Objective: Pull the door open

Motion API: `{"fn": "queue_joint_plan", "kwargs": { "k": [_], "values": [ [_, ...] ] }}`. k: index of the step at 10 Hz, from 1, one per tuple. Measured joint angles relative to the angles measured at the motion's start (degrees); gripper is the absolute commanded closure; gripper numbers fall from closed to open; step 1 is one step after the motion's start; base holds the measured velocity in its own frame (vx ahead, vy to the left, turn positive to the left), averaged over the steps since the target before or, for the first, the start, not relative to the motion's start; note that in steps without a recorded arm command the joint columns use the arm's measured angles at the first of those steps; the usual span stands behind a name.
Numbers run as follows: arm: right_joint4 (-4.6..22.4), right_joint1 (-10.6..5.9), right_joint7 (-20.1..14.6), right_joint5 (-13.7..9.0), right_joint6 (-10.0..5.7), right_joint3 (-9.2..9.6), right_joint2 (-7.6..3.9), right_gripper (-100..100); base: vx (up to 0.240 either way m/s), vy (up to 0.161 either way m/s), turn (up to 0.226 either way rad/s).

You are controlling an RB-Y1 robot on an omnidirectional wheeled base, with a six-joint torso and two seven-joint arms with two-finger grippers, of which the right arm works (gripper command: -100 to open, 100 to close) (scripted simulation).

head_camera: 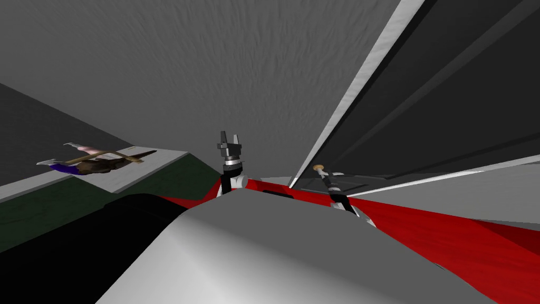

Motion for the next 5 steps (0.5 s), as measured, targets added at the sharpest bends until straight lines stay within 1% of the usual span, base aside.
{"fn": "queue_joint_plan", "kwargs": {
  "k": [1, 5],
  "values": [
    [0.18, -0.05, -0.05, -0.01, -0.21, -0.02, -0.01, 100, 0.0, 0.0, 0.0],
    [0.06, 0.0, -0.06, -0.03, 0.13, 0.0, 0.02, 100, -0.005, -0.002, 0.0]
  ]
}}
